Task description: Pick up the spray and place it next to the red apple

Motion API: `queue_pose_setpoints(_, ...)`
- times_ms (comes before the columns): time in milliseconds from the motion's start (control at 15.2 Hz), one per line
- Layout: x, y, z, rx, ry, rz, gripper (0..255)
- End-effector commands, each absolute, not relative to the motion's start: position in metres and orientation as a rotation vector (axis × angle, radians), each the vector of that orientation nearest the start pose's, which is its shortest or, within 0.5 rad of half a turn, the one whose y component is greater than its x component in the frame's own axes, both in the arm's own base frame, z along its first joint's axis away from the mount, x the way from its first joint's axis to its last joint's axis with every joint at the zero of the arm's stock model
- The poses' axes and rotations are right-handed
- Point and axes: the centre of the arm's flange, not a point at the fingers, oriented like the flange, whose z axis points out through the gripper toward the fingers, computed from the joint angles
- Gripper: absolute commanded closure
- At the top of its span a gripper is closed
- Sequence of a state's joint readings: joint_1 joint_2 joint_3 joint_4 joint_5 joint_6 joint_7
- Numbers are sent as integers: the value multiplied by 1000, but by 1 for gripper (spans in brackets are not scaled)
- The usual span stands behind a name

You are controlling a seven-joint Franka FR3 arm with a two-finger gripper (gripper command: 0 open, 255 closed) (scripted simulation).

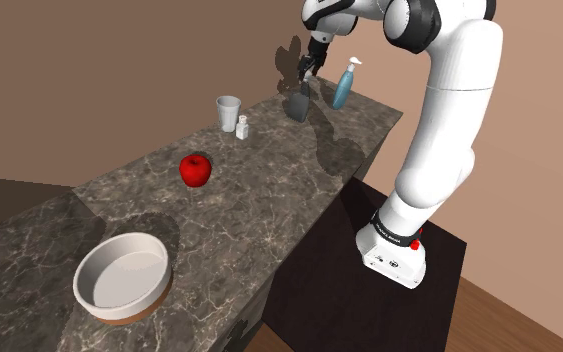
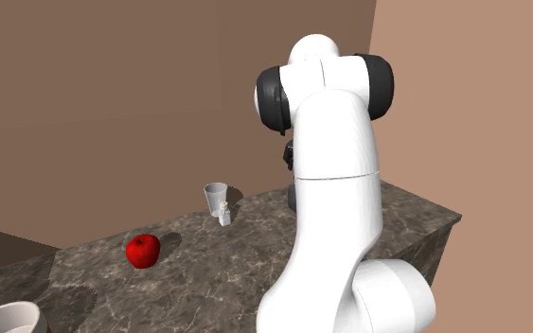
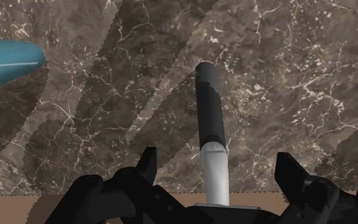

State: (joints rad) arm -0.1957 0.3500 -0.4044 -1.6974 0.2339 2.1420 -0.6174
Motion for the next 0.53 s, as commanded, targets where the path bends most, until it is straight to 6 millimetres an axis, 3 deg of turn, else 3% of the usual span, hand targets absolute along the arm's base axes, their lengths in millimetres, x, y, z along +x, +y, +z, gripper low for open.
queue_pose_setpoints(0,566,-343,416,-3146,105,-228,0)
queue_pose_setpoints(198,566,-343,416,-3146,105,-228,0)
queue_pose_setpoints(264,566,-343,416,-3146,105,-228,255)
queue_pose_setpoints(462,566,-343,416,-3146,105,-228,255)
